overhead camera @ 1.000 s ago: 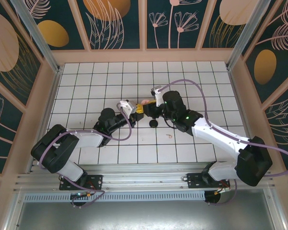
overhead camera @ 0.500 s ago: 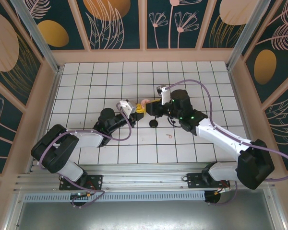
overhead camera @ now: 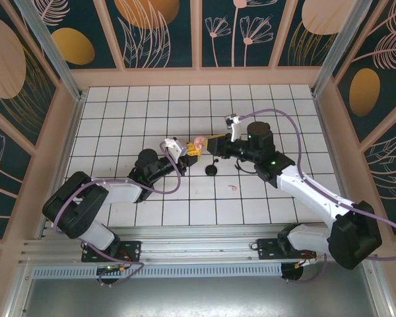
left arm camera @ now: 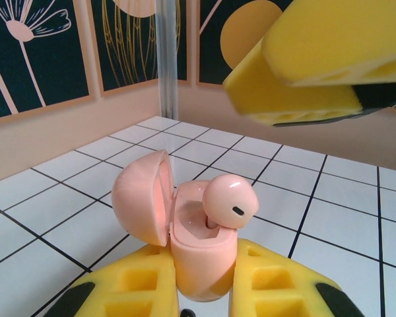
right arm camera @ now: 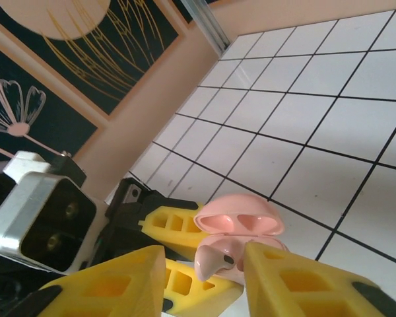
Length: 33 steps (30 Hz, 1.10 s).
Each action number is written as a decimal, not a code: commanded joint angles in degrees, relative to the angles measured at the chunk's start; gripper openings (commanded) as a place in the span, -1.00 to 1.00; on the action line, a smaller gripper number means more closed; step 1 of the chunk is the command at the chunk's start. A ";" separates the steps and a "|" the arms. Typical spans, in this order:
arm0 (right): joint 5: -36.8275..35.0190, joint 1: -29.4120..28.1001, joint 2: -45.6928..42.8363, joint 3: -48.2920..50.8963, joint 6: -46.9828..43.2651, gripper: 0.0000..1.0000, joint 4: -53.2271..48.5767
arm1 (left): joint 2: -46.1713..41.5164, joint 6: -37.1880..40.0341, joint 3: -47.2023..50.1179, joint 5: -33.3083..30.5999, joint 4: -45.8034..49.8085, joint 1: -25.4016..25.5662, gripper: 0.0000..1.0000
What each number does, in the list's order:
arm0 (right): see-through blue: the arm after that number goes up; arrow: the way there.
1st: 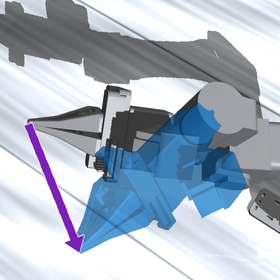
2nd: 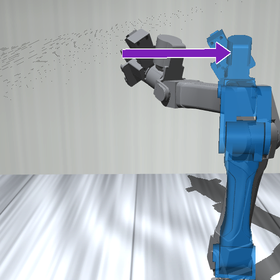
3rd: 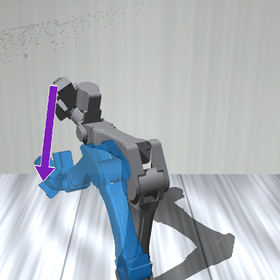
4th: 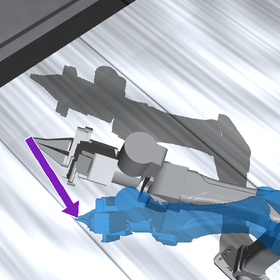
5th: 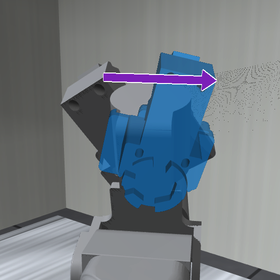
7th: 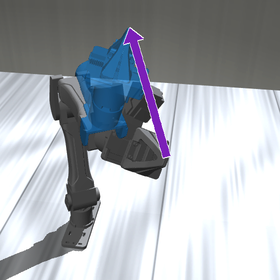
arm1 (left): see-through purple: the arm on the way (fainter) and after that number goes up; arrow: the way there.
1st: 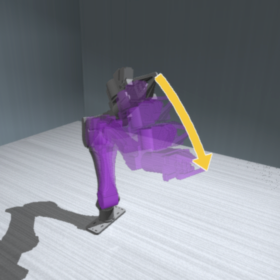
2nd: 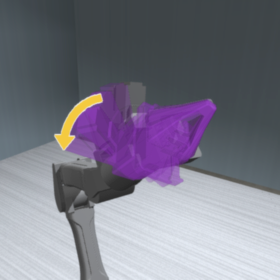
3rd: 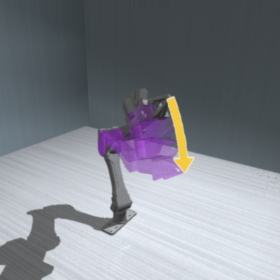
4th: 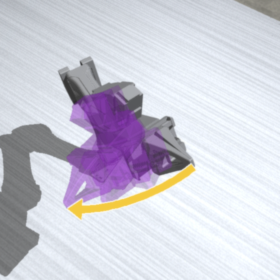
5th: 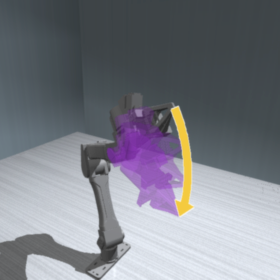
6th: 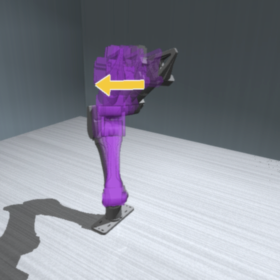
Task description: Insert wireless bluetooth earbuds into charging case
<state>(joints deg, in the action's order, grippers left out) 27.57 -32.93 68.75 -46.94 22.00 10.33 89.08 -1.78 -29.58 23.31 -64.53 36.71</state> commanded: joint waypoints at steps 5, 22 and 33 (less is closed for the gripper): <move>8.89 0.92 -0.49 2.53 6.20 -0.45 3.86 | -1.32 0.20 -0.39 0.07 -2.40 0.07 -0.74; 11.23 0.94 3.21 3.08 9.10 -0.58 9.08 | -1.87 0.52 -0.22 -0.33 -2.18 0.03 -0.74; 12.07 0.85 4.64 2.78 9.55 -0.65 10.59 | -2.50 0.87 -0.04 -0.65 -1.91 0.07 -0.74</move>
<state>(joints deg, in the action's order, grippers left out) 38.26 -32.29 72.84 -44.10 30.87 18.22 88.20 -1.72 -29.58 23.27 -64.49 36.71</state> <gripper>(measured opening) 0.174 0.170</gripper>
